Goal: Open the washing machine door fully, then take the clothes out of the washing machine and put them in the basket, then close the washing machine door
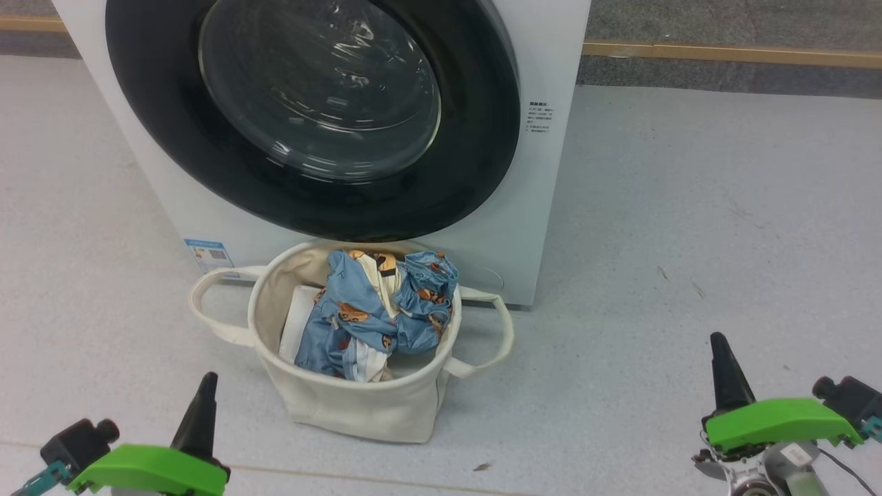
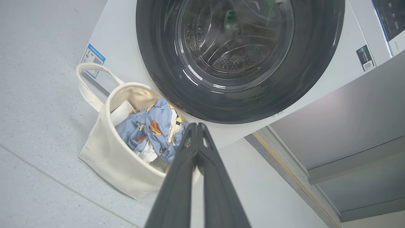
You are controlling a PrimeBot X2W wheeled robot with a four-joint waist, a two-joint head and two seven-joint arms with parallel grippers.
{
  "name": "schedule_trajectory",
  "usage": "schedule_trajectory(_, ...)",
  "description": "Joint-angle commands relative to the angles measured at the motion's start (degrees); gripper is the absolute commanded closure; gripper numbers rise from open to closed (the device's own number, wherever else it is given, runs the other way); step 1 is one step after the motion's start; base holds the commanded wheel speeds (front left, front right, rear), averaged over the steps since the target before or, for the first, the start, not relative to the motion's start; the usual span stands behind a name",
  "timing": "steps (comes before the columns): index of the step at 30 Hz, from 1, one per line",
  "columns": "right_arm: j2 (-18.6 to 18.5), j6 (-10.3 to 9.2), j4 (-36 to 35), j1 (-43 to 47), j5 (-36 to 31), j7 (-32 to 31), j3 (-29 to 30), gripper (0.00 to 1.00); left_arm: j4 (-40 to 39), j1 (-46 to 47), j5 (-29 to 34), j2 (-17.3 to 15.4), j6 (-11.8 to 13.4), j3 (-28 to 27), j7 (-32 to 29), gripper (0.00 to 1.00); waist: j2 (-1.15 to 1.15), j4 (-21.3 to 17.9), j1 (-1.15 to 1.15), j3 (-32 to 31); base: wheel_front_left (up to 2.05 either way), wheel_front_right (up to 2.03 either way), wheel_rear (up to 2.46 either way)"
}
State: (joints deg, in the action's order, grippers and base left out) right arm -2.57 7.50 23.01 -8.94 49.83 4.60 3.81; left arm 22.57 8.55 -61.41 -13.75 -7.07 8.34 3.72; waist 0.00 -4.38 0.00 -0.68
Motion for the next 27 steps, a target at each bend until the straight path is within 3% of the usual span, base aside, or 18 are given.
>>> schedule_trajectory(1,-0.3,0.0,-2.4,-1.3,1.6,-0.6,-0.3,1.0,-2.2,1.7,-1.2,-0.4,-0.2,-2.0,-0.3,1.0,0.0,0.1,0.0,0.0,0.0,0.0,0.0)
schedule_trajectory(27,-0.3,0.0,-5.0,0.3,17.6,-4.7,0.9,1.0,-4.7,0.1,-12.8,4.1,-0.3,-7.1,-4.2,1.0,0.0,1.8,0.0,0.3,0.0,0.0,0.0)
